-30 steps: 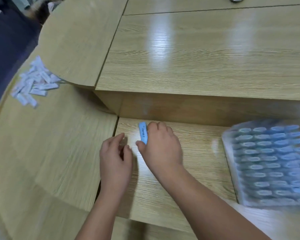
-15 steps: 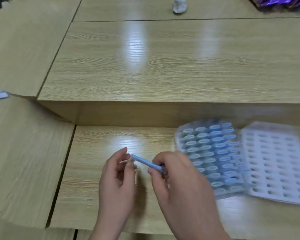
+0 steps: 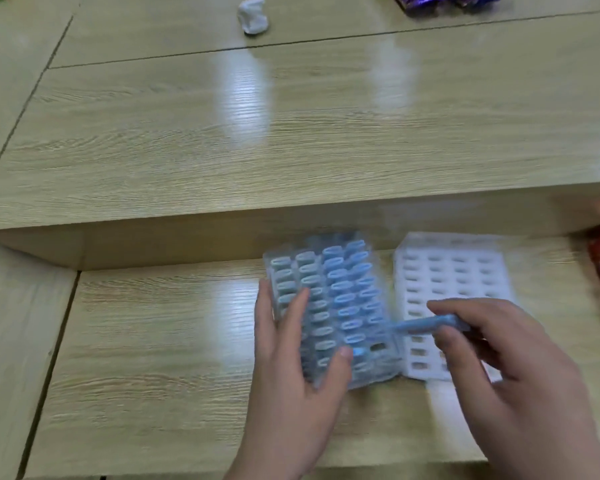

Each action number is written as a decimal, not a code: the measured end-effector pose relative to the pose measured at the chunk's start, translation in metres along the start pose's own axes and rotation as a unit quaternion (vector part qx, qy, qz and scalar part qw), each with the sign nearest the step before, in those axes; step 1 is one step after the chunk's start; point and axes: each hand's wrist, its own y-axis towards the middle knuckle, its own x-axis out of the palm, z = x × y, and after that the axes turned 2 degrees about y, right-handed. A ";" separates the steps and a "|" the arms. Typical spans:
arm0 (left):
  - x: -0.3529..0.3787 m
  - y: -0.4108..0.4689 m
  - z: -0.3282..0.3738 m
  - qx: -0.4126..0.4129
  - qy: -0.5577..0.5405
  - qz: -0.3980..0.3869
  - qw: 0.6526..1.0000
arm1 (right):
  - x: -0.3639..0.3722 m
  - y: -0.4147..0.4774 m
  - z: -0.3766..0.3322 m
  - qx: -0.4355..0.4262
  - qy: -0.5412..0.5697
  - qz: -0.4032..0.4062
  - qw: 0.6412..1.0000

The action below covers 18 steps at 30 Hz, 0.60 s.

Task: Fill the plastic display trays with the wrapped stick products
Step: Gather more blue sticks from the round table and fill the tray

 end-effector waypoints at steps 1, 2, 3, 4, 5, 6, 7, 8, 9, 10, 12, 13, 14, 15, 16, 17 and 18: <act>0.004 -0.002 0.002 0.003 0.018 -0.003 1.000 | -0.001 0.000 0.006 -0.011 -0.015 -0.010 1.000; 0.007 -0.003 0.003 0.006 0.037 -0.003 0.999 | -0.002 -0.001 0.012 -0.024 -0.029 -0.024 0.999; 0.008 -0.003 0.003 0.007 0.053 -0.002 0.999 | -0.001 -0.002 0.017 -0.035 -0.040 -0.040 0.998; 0.010 -0.003 0.002 0.007 0.065 -0.002 0.998 | 0.000 -0.003 0.021 -0.044 -0.046 -0.057 0.996; 0.010 -0.003 0.002 0.009 0.077 -0.001 0.997 | 0.001 -0.004 0.025 -0.053 -0.048 -0.072 0.995; 0.011 -0.002 0.001 0.016 0.091 0.000 0.996 | 0.003 -0.004 0.028 -0.061 -0.046 -0.084 0.994; 0.011 -0.002 0.001 0.024 0.104 0.001 0.994 | 0.005 -0.005 0.030 -0.066 -0.043 -0.095 0.992; 0.012 -0.002 0.001 0.027 0.113 0.001 0.993 | 0.007 -0.005 0.032 -0.072 -0.041 -0.105 0.991; 0.012 -0.002 0.002 0.027 0.117 0.000 0.993 | 0.009 -0.006 0.034 -0.077 -0.040 -0.114 0.990; 0.012 -0.002 0.002 0.026 0.120 0.000 0.992 | 0.011 -0.008 0.036 -0.085 -0.042 -0.122 0.988; 0.012 -0.002 0.002 0.030 0.130 0.000 0.991 | 0.014 -0.009 0.041 -0.109 -0.047 -0.132 0.984; 0.012 -0.002 0.002 0.033 0.134 0.000 0.990 | 0.015 -0.010 0.044 -0.127 -0.056 -0.131 0.982; 0.012 -0.002 0.002 0.037 0.135 0.001 0.990 | 0.015 -0.010 0.047 -0.145 -0.069 -0.131 0.978; 0.012 -0.002 0.002 0.039 0.136 0.001 0.990 | 0.014 -0.010 0.051 -0.157 -0.084 -0.135 0.975; 0.012 -0.002 0.002 0.039 0.137 0.000 0.990 | 0.015 -0.010 0.055 -0.162 -0.096 -0.141 0.972; 0.012 -0.002 0.002 0.038 0.139 0.001 0.990 | 0.016 -0.011 0.059 -0.163 -0.104 -0.146 0.970; 0.012 -0.002 0.001 0.038 0.139 0.002 0.990 | 0.018 -0.010 0.061 -0.165 -0.108 -0.144 0.970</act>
